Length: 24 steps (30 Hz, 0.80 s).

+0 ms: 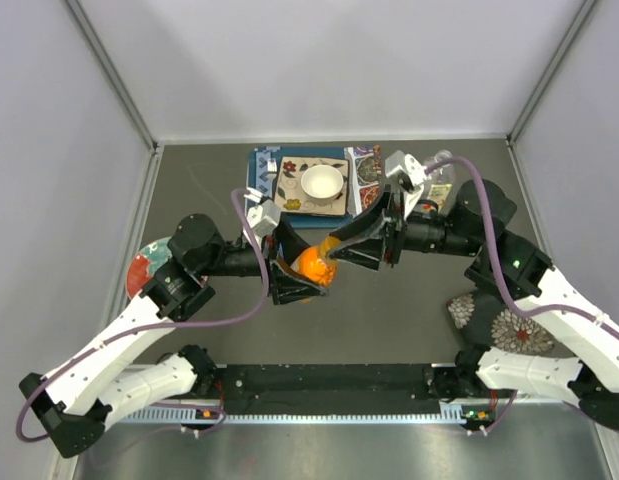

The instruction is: Unscrew the bottle caps

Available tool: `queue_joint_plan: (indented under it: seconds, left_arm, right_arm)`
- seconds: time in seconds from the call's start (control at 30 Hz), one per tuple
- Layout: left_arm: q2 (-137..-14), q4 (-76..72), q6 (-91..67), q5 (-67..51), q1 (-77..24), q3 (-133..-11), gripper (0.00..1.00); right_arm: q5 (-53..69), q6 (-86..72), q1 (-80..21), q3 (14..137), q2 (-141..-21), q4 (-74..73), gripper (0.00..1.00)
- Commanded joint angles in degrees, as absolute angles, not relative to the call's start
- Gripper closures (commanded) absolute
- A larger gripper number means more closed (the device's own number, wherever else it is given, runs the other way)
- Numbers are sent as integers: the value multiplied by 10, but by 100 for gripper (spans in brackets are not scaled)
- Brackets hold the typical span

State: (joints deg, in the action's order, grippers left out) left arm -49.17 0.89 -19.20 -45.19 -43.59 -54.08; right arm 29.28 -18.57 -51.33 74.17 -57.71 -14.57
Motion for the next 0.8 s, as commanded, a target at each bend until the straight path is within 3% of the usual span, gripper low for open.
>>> queue_joint_plan:
  seconds: [0.0,0.2,0.4,0.63,0.67,0.77]
  left_arm:
    - [-516,-163,-292,-604,-427,-555,71]
    - [-536,-270,-381,-654,-426,-540,71]
    - [-548,-312,-414,-671,-426,-534,71]
    - [-549,-283,-385,-675,-426,-537,71]
    - [-548,-257,-375,-671,-425,-540,71]
    - [-542,-189,-310,-650,-426,-555,70]
  right_arm:
    - [468,-74,-525,744,-565,-172,100]
    - [573,31,-526,744,-555,-214,100]
    - [566,146,-525,745,-562,-296,100]
    - [557,174,-526,747,-584,-336,100]
    - [549,172,-525,749,-582,-336,99]
    - [497,150,-525,765,-579,-332,80]
